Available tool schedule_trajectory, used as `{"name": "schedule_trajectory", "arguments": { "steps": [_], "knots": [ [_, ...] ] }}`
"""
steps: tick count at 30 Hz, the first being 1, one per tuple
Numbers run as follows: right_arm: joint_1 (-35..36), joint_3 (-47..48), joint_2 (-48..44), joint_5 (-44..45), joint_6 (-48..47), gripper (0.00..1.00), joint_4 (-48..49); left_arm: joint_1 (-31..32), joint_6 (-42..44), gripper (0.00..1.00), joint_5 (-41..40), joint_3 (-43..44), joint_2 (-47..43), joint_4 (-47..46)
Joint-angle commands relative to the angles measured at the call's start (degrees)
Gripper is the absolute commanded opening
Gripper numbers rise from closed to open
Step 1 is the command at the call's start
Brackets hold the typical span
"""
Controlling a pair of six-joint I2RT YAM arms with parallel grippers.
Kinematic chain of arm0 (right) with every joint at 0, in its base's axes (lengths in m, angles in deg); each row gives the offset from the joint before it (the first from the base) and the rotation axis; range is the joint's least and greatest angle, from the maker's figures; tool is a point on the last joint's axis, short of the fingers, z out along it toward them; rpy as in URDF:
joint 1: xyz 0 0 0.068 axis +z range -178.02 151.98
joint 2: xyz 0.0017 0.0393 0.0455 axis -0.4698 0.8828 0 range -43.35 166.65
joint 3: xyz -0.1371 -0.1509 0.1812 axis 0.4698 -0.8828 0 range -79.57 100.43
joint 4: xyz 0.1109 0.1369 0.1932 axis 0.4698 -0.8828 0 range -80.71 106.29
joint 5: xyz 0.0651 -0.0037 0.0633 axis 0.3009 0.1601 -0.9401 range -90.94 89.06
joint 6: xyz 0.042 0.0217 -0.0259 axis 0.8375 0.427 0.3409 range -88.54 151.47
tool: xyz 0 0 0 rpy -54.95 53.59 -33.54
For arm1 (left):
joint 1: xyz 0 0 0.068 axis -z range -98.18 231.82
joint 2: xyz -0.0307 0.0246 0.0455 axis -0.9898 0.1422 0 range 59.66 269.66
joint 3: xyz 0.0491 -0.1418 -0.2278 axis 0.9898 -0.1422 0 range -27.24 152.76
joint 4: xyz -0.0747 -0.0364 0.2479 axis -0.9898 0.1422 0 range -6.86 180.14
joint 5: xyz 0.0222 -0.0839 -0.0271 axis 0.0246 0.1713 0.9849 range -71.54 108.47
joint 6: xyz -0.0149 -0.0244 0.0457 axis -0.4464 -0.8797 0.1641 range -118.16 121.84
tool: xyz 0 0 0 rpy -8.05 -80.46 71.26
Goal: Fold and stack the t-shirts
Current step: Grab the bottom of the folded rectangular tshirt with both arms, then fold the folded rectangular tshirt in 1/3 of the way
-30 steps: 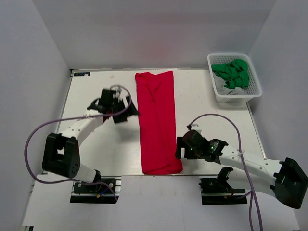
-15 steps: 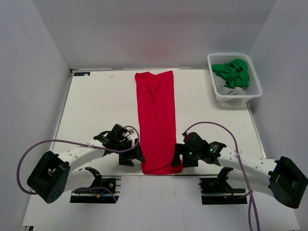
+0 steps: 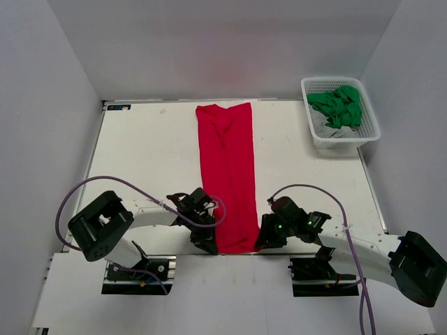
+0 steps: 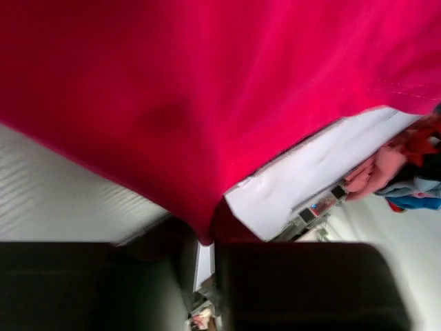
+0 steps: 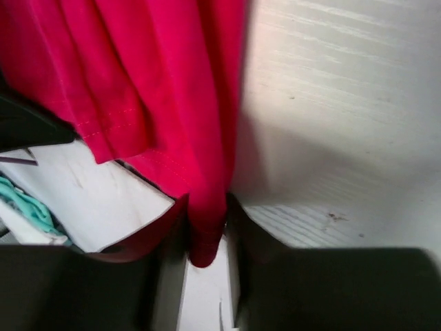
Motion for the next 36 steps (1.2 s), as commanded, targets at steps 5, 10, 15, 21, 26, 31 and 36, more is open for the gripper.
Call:
{"name": "schedule_trajectory", "arguments": {
  "steps": [5, 10, 15, 21, 26, 31, 36],
  "knots": [
    [-0.5, -2.2, -0.1, 0.9, -0.3, 0.14, -2.6, 1.5, 1.3, 0.01, -14.1, 0.4, -0.5, 7.2],
    [-0.4, -1.0, 1.0, 0.5, -2.4, 0.00, -0.3, 1.5, 0.8, 0.00, -15.4, 2.3, -3.5, 7.7],
    [-1.0, 6.8, 1.9, 5.2, -4.4, 0.00, -4.0, 0.3, 0.8, 0.00, -19.3, 5.8, -7.9, 11.0],
    [-3.2, 14.0, 5.1, 11.4, -7.0, 0.00, -6.3, -0.2, 0.8, 0.00, -25.8, 13.2, -9.2, 13.4],
    [-5.9, 20.2, 8.4, 16.1, -9.9, 0.00, -5.1, -2.1, 1.9, 0.00, -29.4, 20.3, -5.7, 16.4],
    [-8.1, 28.3, 13.2, 17.9, -13.9, 0.00, -4.7, -5.0, 2.5, 0.00, -35.1, 25.9, -4.0, 19.6],
    [-11.4, 33.7, 16.4, 18.4, -15.9, 0.00, -2.8, -9.2, 4.8, 0.00, -35.7, 29.5, -3.4, 17.5]
  ]
}}
